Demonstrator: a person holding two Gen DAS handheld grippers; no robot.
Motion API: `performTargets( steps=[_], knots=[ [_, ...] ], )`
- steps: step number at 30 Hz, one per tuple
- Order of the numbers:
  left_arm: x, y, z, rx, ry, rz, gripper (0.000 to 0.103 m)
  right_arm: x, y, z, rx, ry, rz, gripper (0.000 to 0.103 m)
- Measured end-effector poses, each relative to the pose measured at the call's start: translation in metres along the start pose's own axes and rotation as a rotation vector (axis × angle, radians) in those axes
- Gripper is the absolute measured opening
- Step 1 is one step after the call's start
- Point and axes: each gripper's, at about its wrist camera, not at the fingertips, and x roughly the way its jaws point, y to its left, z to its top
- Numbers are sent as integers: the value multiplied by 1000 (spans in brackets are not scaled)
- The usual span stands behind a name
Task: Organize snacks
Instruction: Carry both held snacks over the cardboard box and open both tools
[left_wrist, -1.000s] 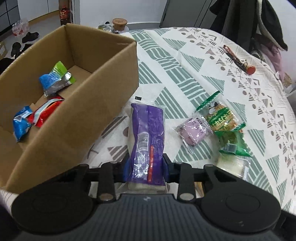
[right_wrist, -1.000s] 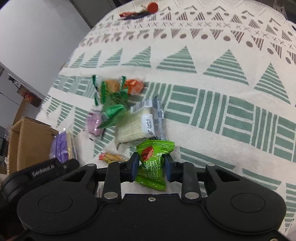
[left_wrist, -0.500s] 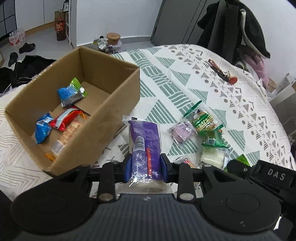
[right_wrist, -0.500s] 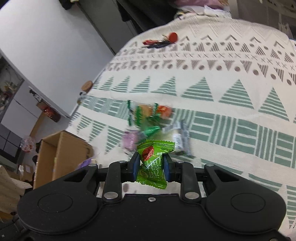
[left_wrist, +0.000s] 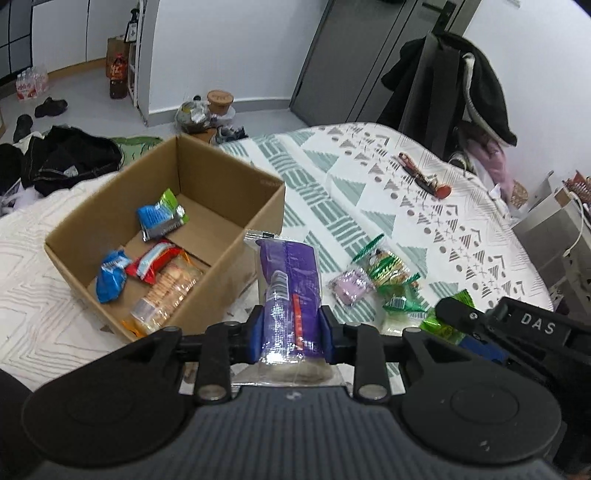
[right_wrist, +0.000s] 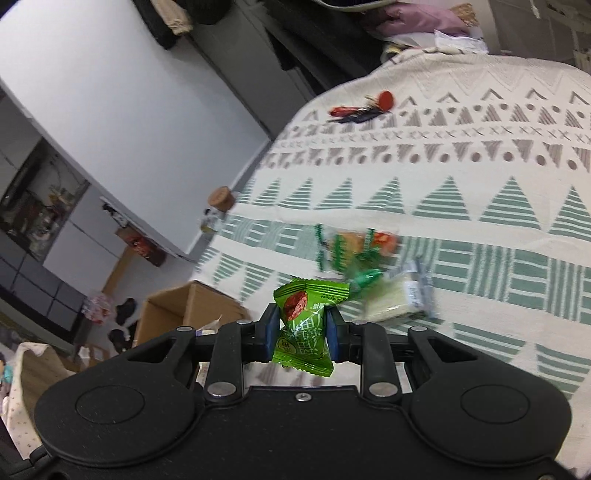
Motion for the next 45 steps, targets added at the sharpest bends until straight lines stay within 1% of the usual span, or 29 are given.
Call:
performTargets(
  steps=[10,16,23,29,33,36,39,45],
  knots=[
    [-24,27,16,-51,-47,-15,29,-1,27,-5,-34,-3,65,26],
    [-32,47,30,-79,-74,-7,29,-1,43,-6,-57,-11,102,26],
    [-28,67,40,-113,-81,-1,29,6,61,-8,-71,2,118,26],
    [-23,89,49,-150,-94,5,29,19,81,-11,-108,16,144,26],
    [-15,102,56,-155,-84,18,29,31,90,-11,-111,38,157,26],
    [-6,109,61,-156,-58,16,30,36,99,-8,-126,46,176,26],
    [-3,117,65,-166,-60,29,33,44,106,-6,-131,57,190,26],
    [2,136,76,-196,-42,65,34,62,124,-10,-149,91,214,26]
  ],
)
